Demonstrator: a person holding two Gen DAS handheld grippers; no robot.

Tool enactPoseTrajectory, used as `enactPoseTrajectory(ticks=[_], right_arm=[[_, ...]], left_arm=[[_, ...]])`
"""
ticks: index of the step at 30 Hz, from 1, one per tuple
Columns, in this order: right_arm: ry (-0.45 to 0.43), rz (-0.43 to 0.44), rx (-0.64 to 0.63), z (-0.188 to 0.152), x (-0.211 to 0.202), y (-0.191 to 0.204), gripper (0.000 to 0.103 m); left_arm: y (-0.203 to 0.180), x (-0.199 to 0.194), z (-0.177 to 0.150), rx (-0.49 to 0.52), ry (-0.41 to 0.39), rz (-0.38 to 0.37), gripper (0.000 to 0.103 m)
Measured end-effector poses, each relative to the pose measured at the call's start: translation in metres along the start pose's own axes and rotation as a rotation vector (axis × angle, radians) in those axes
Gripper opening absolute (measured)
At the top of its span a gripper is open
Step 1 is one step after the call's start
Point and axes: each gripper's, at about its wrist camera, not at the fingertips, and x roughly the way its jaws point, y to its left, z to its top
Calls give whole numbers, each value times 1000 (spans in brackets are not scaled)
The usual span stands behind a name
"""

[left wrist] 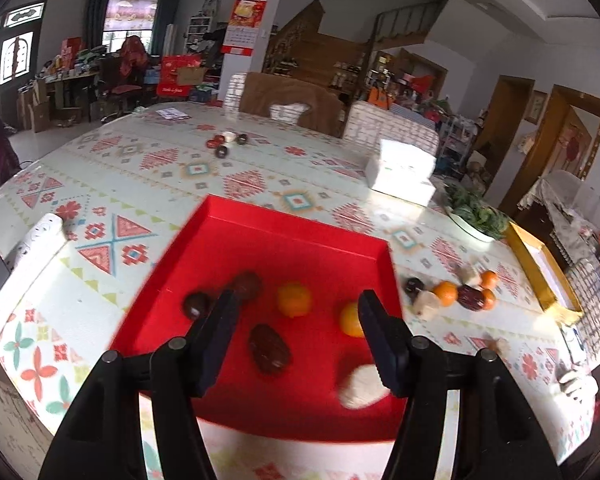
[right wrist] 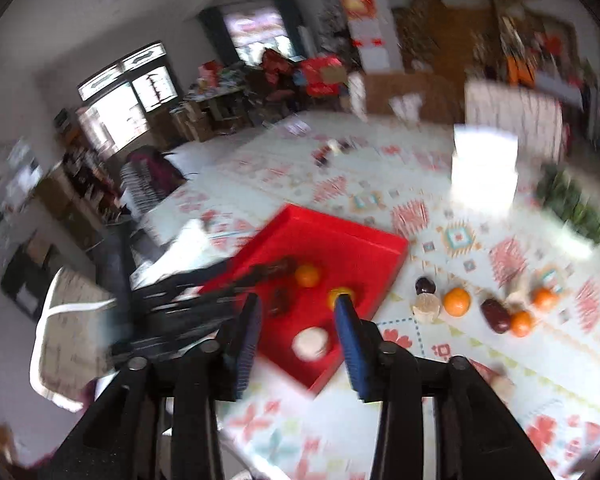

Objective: Organize fruits
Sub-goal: 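Withdraw both open tools from the red tray toward the remaining fruit, then grasp a mandarin orange with left tool while right tool reaches a beige piece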

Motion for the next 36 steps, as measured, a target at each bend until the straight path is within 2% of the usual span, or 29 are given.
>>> enactPoseTrajectory(ticks=[2,4,8,11,14,18,22,25,28,30,31,33,36], right_arm=[[-41,-7,-102,-6,-43,37,72],[-79,-7,-188,-13,-80,69,74],[-86,-22,-262,-22,-118,103,74],[-88,-76,-295,-29,-132,110,74],[-74,-92,-271,-35,-139,99,74],[-93,-91,-131,-40,-153,57,74],[-53,-58,-76,-53,-152,15,74],[-91,-171,11,-65,-144,-50,74],[-14,-205,134,-84,-104,-131,74],[29,-199,206,-98,-79,-166,65],[53,-209,236,-105,-64,-184,54],[76,-239,284,-116,-43,-212,50],[95,-196,336,-122,-16,-237,50]], left_arm=[[-11,-1,-5,14,12,-13,61],[-22,-2,-11,31,24,-19,61],[-40,-4,-19,50,53,-34,61],[-50,-8,-21,59,56,-28,61],[-59,-11,-22,70,53,-25,61],[-74,-11,-23,89,58,-25,61],[-89,-13,-20,107,46,-48,61],[-100,-12,-22,123,26,-72,66],[-108,-3,-26,130,43,-102,68],[-115,7,-31,146,68,-123,68],[-119,12,-33,156,77,-129,68],[-126,21,-36,178,94,-143,68],[-133,35,-38,201,103,-158,68]])
